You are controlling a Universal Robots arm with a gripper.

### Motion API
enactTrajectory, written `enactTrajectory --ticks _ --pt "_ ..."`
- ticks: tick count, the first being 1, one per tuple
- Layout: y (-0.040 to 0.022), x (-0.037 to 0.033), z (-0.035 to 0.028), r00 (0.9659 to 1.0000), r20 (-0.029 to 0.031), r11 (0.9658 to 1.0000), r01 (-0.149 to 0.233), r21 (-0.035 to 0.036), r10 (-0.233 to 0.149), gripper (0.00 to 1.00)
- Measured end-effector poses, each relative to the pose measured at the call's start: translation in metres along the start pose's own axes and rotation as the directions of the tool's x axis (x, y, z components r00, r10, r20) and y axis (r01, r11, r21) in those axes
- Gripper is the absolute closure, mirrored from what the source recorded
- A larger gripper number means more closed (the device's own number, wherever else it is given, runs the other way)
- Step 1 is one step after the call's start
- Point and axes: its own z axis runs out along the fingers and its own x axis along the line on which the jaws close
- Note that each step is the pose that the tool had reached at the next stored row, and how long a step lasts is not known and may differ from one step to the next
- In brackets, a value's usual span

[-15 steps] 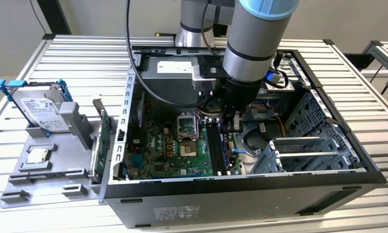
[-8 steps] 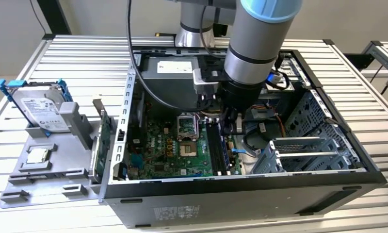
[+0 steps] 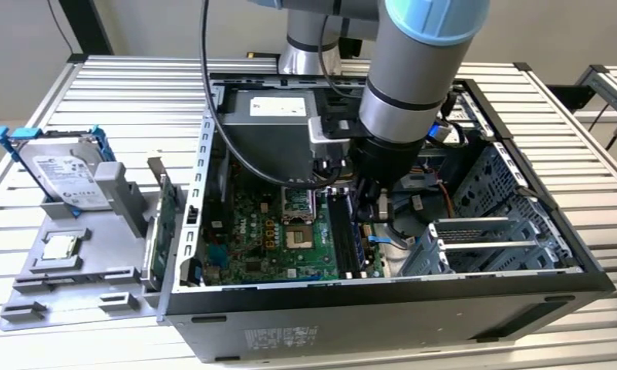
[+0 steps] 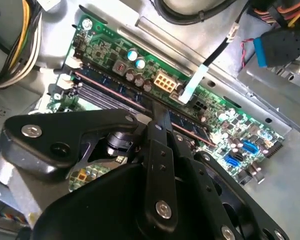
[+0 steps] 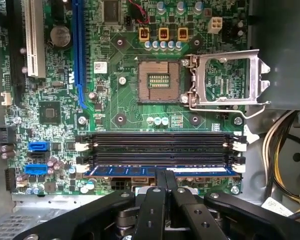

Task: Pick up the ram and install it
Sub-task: 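Press down the ram until it locks into place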

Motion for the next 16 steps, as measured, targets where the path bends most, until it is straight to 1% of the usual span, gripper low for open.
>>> enactTrajectory --ticks 7,8,9,10,12,16 --pt "-0.0001 0.0001 0.012 1.0 -0.0018 1.0 0.0 -0.0004 0.0 1.0" --pt "-0.0001 0.0 0.0119 1.0 -0.0021 1.0 0.0 -0.0005 0.0 1.0" --pt "-0.0002 -0.0004 0.0091 1.0 -0.0018 1.0 0.0 -0.0004 0.0 1.0" --pt "-0.0001 -0.0006 0.0064 1.0 0.0029 1.0 0.0 0.0005 0.0 1.0" --pt "0.0 -0.0001 -0.0033 1.0 0.0002 1.0 0.0 -0.0001 0.0 1.0" --pt "0.0001 0.0001 -0.0218 1.0 0.0004 1.0 0.0 0.0 0.0 1.0"
